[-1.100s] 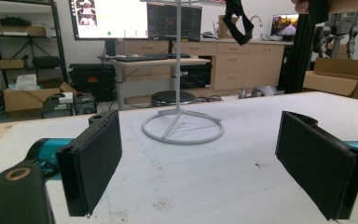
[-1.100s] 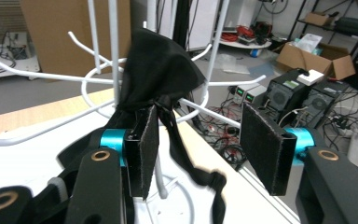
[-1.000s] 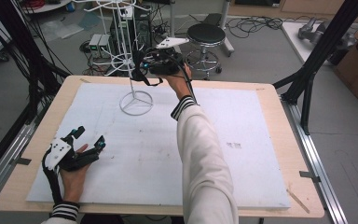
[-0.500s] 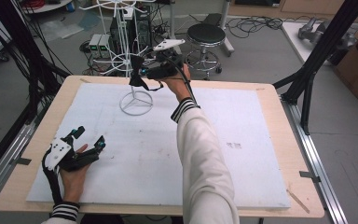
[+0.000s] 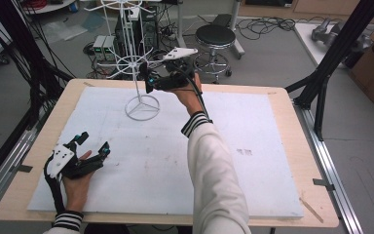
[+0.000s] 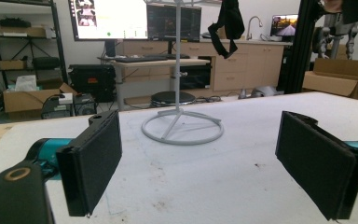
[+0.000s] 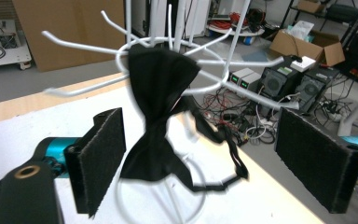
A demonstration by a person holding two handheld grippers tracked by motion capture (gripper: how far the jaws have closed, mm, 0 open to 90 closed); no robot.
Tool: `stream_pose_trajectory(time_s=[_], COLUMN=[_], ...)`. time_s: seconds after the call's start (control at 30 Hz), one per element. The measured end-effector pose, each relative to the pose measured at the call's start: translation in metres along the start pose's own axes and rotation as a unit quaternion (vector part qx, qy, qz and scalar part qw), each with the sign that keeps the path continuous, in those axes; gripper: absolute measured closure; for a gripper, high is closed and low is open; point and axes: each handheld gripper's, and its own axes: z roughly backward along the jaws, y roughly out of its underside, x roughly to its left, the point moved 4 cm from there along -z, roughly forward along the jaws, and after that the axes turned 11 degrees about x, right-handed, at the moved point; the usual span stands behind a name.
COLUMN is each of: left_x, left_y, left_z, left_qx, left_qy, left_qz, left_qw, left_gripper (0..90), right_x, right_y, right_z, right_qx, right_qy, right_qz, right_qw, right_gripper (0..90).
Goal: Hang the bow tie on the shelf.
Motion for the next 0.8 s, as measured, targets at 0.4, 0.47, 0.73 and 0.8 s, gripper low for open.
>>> stream_pose_trajectory(time_s=[0.4,0.47,0.73,0.8], left_x=[0.000,0.000,0.000,0.000], left_y=[0.000,0.000,0.000,0.000], left_z=[0.000,0.000,0.000,0.000], left_qx=[0.000,0.000,0.001,0.001], left_qy=[-0.003,-0.003,-0.004,-0.004], left_qz=[0.002,0.002,0.000,0.000], left_qw=[1.0000,1.0000,1.0000,1.0000], left_gripper=[14.8,14.8,14.8,14.8], right_x=[0.004,0.002,0.007,0.009], right_y=[0.065,0.081,0.140,0.155], right_z=[0.092,0.108,0.167,0.178], right_qx=[-0.060,-0.071,-0.104,-0.098], right_qy=[0.017,0.024,0.054,0.065], right_qz=[-0.028,-0.036,-0.069,-0.069], right_qw=[0.9977,0.9965,0.9907,0.9906], right_gripper=[11.1,10.4,0.4,0.4])
